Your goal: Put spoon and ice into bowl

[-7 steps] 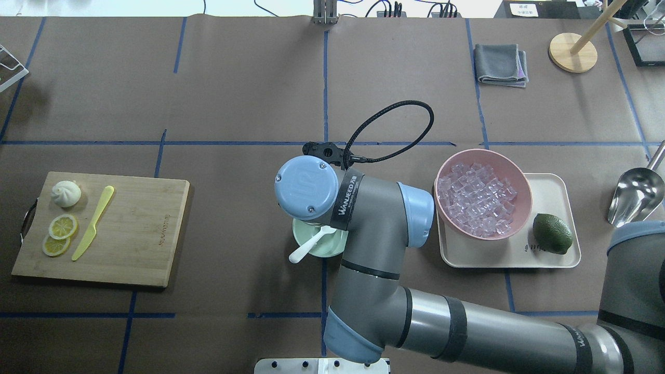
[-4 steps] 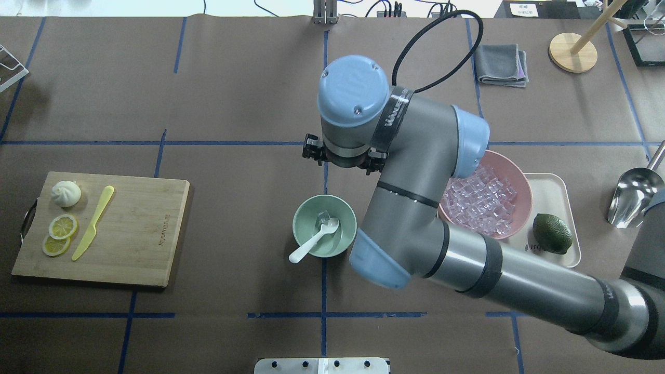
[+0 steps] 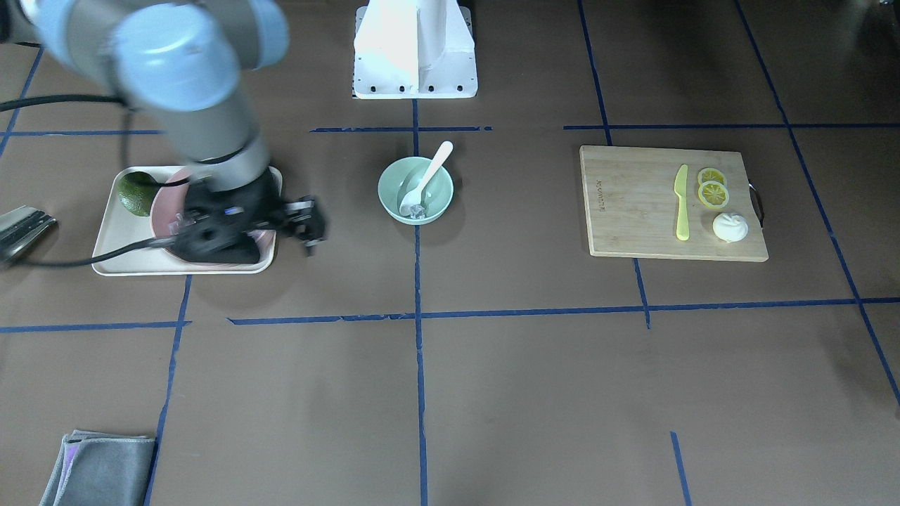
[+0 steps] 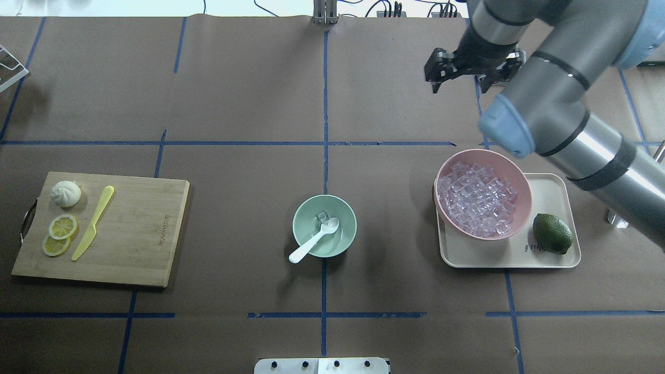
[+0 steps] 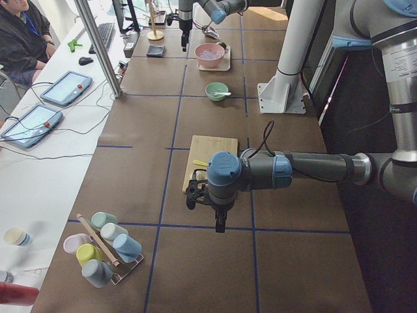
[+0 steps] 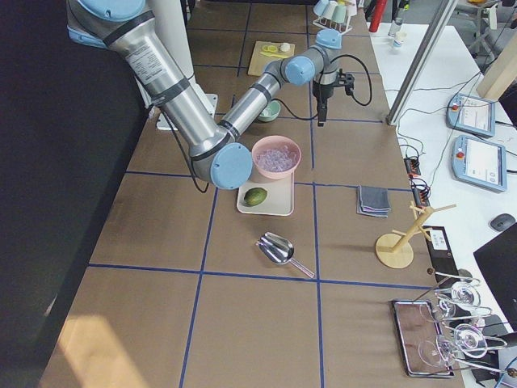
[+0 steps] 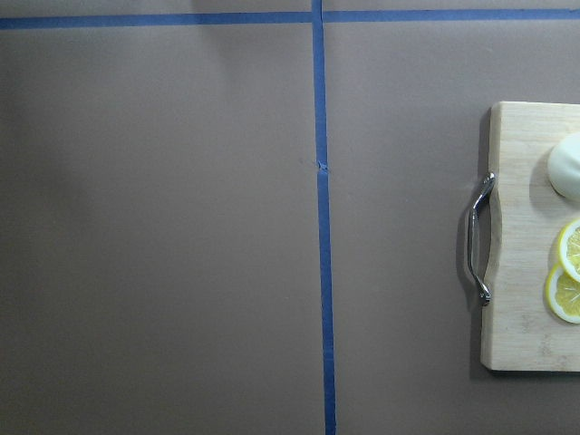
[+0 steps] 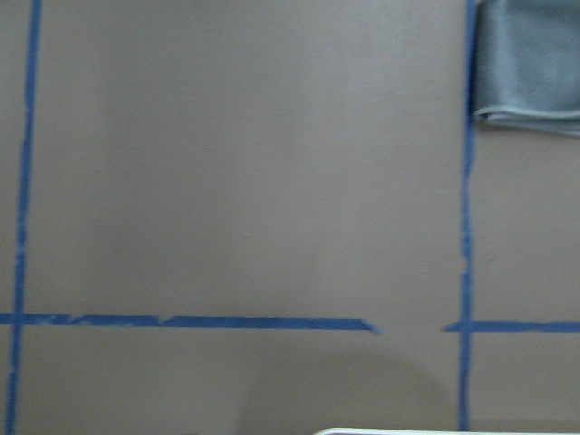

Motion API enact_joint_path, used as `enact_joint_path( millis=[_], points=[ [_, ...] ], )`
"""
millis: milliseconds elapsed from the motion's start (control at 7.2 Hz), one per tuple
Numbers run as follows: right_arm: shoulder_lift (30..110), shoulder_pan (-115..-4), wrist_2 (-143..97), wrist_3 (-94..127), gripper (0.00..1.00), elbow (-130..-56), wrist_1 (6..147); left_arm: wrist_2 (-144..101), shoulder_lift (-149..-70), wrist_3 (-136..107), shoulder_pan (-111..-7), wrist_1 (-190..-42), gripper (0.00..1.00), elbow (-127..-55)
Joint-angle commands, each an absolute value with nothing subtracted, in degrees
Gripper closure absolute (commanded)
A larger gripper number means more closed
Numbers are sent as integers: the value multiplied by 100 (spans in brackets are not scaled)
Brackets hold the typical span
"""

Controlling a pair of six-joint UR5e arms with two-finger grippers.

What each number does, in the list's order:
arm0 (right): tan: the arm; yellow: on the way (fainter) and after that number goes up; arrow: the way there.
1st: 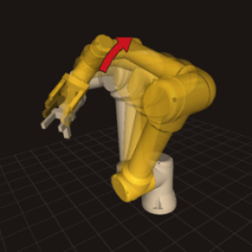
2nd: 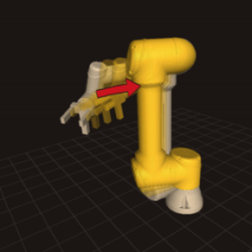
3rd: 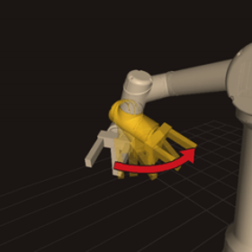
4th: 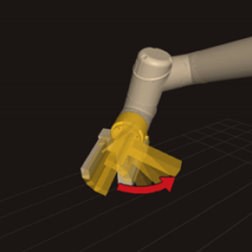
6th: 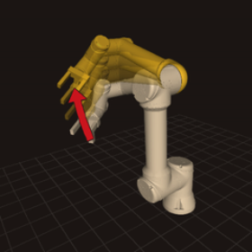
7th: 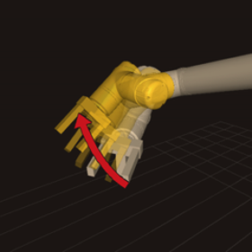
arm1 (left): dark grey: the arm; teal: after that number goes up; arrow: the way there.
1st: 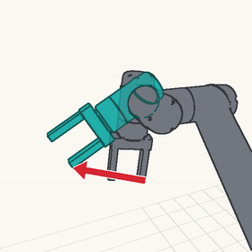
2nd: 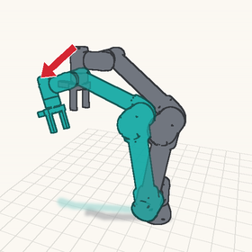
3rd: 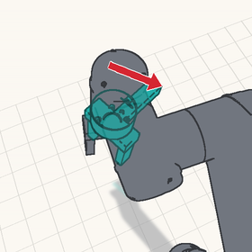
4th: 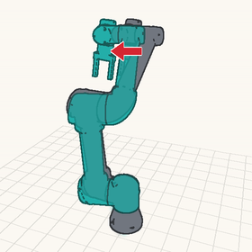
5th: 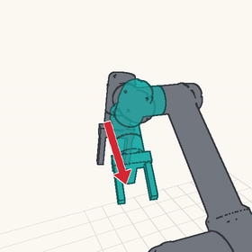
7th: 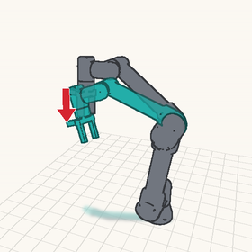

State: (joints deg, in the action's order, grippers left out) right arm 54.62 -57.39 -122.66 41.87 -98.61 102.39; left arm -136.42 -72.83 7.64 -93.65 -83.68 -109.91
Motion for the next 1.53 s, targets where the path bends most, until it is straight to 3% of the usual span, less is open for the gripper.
enact_joint_path(
  millis=[0,556,1250,1389],
  points=[
    [6412,-6807,-12551,1891,1,-9896,10248,-13526,-7391,739,-9299,-8367,0,-10978],
    [8133,-8056,-13050,-750,2,-9896,9960,-13535,-8093,738,-9272,-8376,0,-10337],
    [10508,-8912,-13113,-880,1,-10002,8301,-13596,-8095,808,-9272,-8446,0,-10318],
    [10529,-8912,-13287,-748,1,-10011,8201,-13605,-8121,809,-9272,-8446,0,-10336]
  ],
)
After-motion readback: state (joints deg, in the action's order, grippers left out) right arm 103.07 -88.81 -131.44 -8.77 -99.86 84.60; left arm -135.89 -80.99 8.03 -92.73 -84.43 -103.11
